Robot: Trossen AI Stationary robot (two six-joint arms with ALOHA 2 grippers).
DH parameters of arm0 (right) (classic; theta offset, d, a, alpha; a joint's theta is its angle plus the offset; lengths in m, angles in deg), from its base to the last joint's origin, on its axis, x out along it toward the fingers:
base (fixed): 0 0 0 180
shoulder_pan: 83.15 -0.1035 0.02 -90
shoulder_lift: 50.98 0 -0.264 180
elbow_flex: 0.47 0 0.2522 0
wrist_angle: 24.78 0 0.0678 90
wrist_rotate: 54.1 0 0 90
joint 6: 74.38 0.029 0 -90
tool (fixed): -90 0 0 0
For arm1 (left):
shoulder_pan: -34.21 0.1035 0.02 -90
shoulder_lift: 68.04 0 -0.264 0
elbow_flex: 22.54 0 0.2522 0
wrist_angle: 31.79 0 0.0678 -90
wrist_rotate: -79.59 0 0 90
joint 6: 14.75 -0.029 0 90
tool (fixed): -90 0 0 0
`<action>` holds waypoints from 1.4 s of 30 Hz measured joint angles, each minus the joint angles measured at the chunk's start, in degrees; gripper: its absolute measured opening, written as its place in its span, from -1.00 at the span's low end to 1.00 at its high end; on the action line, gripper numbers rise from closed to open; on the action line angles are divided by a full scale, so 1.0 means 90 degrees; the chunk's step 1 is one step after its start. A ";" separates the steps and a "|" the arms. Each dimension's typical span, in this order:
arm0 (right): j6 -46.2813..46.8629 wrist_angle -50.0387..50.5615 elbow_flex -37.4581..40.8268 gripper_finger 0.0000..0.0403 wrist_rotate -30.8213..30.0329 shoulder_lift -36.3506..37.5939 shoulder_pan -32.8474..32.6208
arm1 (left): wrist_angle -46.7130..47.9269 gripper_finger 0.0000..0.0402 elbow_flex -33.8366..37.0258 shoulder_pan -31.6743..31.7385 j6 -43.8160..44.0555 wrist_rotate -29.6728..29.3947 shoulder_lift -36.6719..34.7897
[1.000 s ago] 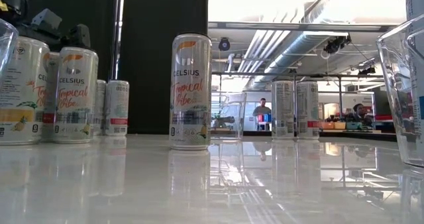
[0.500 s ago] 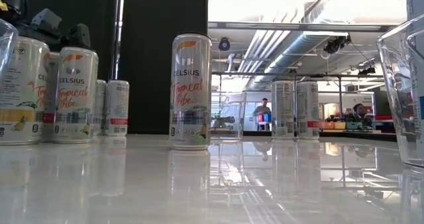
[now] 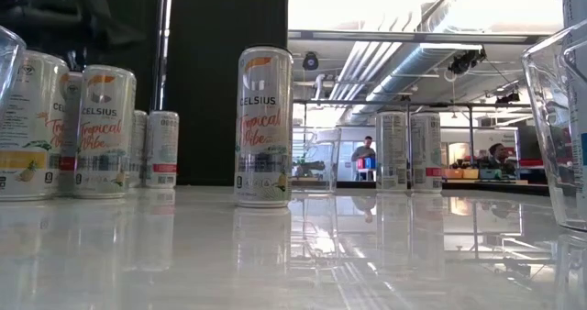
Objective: Sort soda cans
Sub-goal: Put the bottom right white yellow soda can into the top middle transparent bin
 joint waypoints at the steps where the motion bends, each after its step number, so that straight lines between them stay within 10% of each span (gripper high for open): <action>1: 0.0039 -0.0005 0.0000 0.58 0.0000 -0.0038 0.0155 | -0.0016 -1.00 -0.0138 0.0002 -0.0086 -0.0069 0.0000; 20: -0.3704 -0.3627 0.0000 0.58 0.3827 -0.0950 0.4953 | 0.2455 -1.00 -0.3884 0.0007 -0.1853 -0.0554 0.2628; 29: -0.3797 -0.3855 0.0000 0.58 0.4286 -0.1195 0.5265 | 0.3949 -0.97 -0.5600 0.0007 -0.1988 -0.2939 0.4090; 42: -0.3848 -0.3786 0.0000 0.58 0.4269 -0.1486 0.4845 | 0.6526 -0.46 -0.6795 0.1331 0.0080 -0.1428 0.4577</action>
